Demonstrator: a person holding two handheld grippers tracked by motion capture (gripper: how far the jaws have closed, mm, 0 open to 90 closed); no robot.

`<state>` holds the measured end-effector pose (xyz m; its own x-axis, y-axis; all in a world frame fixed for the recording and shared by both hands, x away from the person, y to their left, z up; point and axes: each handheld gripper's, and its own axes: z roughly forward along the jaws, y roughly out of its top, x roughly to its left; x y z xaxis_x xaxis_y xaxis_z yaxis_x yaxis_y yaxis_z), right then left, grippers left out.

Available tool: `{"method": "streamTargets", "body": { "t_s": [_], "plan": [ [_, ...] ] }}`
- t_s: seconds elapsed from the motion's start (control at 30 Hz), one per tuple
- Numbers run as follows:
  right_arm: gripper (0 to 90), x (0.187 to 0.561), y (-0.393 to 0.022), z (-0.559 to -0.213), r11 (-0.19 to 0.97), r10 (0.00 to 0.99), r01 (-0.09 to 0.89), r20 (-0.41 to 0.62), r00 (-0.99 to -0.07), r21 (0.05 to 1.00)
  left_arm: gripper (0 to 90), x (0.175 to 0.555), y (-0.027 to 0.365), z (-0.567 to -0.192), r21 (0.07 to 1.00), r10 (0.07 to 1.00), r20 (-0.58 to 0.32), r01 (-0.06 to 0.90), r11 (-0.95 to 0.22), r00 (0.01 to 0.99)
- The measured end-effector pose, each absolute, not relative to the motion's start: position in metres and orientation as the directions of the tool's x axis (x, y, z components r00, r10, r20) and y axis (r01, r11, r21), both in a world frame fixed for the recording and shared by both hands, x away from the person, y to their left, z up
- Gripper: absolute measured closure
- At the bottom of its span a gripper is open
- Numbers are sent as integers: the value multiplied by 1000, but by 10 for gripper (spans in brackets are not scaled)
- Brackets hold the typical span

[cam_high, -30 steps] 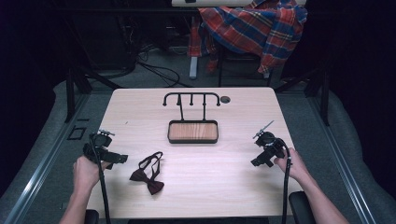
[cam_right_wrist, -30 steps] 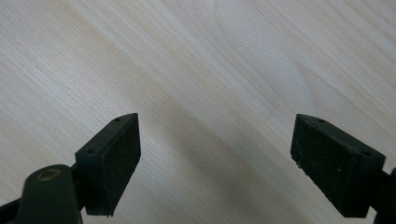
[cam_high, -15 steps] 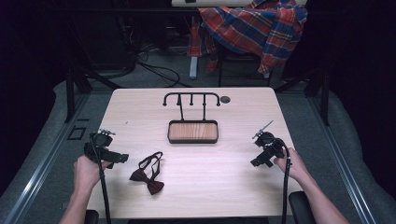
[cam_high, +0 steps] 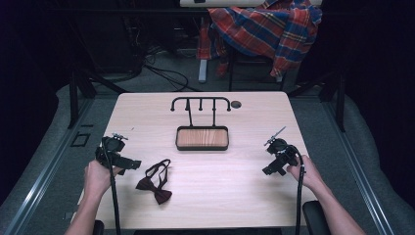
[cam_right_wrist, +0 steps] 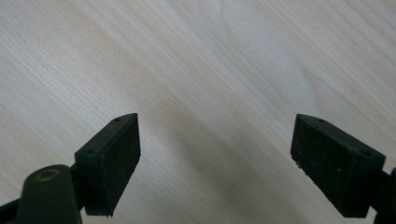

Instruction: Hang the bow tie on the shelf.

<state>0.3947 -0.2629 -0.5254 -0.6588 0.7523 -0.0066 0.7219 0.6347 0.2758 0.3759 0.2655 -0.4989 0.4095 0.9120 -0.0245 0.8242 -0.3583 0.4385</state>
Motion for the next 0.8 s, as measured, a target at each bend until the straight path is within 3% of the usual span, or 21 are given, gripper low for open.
{"method": "streamTargets", "body": {
  "t_s": [0.27, 0.37, 0.47, 0.5, 0.63, 0.8],
  "plan": [
    [160, 396, -262, -525, 654, 740, 717, -9, -672, 244, 0, 381, 258, -500, 433, 908, -32, 824, -365, 419],
    [158, 394, -262, -526, 639, 749, 718, -7, -663, 276, 0, 384, 253, -499, 432, 903, -30, 820, -375, 428],
    [158, 395, -262, -526, 646, 745, 720, -6, -667, 253, 0, 386, 248, -500, 432, 897, -32, 816, -385, 440],
    [158, 398, -263, -522, 686, 716, 699, -22, -697, 201, 0, 387, 246, -501, 429, 896, -39, 818, -384, 442],
    [159, 395, -261, -527, 642, 748, 722, -5, -663, 258, 0, 390, 242, -503, 419, 892, -47, 819, -392, 450],
    [158, 395, -261, -527, 643, 747, 723, -3, -664, 252, 0, 393, 234, -506, 406, 882, -69, 821, -402, 466]
  ]
}}
